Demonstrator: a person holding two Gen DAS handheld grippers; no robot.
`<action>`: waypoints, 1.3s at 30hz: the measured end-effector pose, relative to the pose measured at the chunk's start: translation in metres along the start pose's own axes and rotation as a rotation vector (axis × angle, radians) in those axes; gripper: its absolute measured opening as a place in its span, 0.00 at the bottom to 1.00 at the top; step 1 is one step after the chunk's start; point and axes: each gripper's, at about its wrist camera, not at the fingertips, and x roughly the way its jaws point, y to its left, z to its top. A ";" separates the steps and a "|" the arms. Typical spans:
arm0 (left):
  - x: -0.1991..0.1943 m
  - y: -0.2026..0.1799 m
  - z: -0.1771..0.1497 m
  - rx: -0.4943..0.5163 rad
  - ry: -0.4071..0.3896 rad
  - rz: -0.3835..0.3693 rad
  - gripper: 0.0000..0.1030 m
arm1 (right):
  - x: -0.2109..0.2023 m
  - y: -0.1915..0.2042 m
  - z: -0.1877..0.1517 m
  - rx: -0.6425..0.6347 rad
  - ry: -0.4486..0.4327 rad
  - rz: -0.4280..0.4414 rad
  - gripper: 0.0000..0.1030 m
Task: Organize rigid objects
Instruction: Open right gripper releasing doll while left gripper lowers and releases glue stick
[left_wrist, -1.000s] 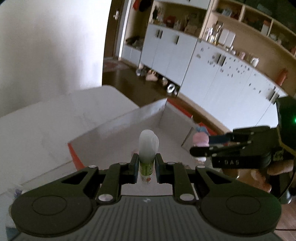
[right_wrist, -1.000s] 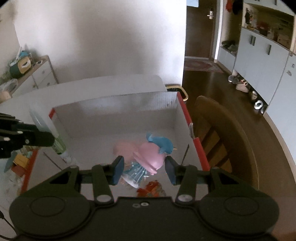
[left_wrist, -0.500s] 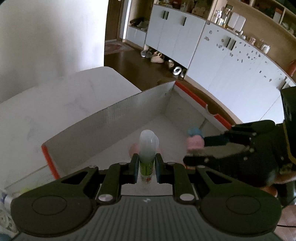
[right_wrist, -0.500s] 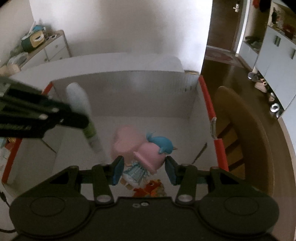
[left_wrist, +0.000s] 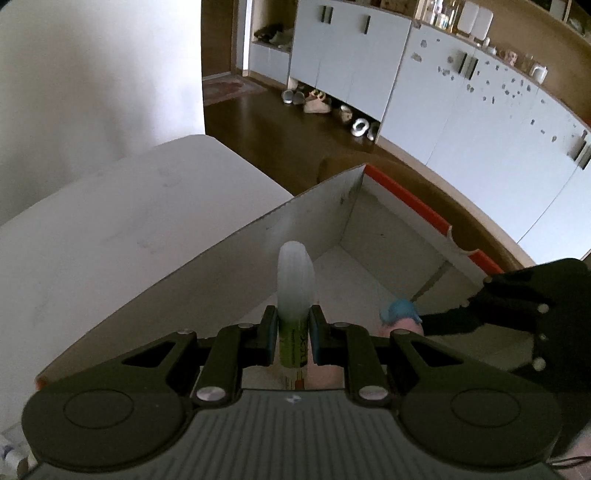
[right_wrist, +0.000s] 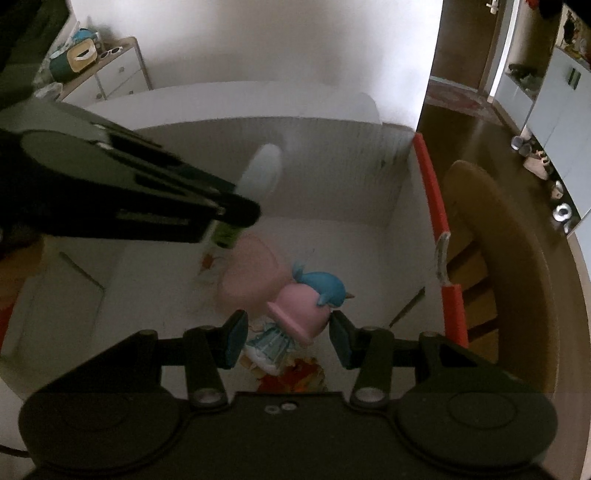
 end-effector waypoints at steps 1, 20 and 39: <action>0.004 -0.001 0.001 -0.001 0.006 0.000 0.17 | 0.001 0.000 0.000 0.006 0.009 0.005 0.46; 0.029 0.007 -0.003 -0.028 0.086 0.002 0.17 | 0.010 0.004 0.002 0.013 0.058 -0.029 0.49; 0.005 0.000 -0.014 -0.039 0.060 0.000 0.17 | -0.015 0.003 -0.005 0.024 -0.002 -0.033 0.61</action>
